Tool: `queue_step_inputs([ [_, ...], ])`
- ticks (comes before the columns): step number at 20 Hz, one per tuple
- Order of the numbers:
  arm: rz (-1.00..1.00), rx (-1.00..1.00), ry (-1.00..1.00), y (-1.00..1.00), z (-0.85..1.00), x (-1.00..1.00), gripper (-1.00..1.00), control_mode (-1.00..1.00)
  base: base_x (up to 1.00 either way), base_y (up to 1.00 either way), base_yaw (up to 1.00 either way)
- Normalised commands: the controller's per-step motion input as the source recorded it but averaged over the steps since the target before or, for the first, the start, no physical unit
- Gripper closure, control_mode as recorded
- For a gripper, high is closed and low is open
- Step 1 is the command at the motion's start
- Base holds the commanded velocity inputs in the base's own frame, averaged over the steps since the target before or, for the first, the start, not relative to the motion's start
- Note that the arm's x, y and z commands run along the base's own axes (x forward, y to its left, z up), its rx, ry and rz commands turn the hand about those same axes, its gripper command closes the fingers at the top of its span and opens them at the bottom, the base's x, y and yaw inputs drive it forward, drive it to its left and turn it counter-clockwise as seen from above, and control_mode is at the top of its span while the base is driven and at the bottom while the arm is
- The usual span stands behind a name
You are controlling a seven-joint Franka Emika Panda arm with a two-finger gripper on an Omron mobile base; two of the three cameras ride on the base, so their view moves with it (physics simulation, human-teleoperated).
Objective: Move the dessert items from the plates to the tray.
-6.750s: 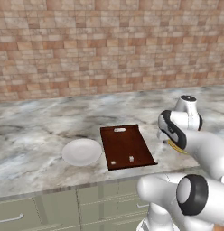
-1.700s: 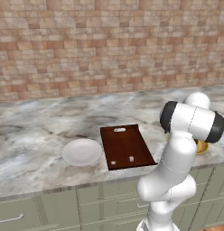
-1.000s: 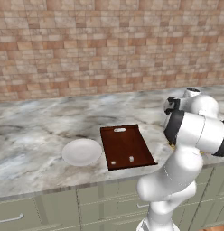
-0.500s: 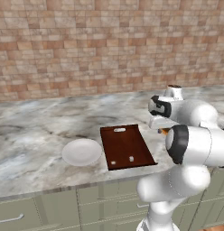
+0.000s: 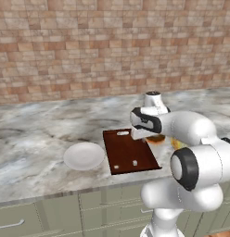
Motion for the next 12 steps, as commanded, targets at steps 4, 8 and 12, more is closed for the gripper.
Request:
queue_step_inputs([
  [4,0.03,-0.01,0.0,0.81,0.0,0.0,1.0,-1.0,0.0,0.0,0.0],
  [8,0.04,0.0,0.0,0.52,0.0,-0.01,1.0,-1.0,0.0,0.0,0.0],
  [12,0.04,0.0,0.0,0.39,0.0,0.0,1.0,-1.0,0.0,0.0,0.0],
])
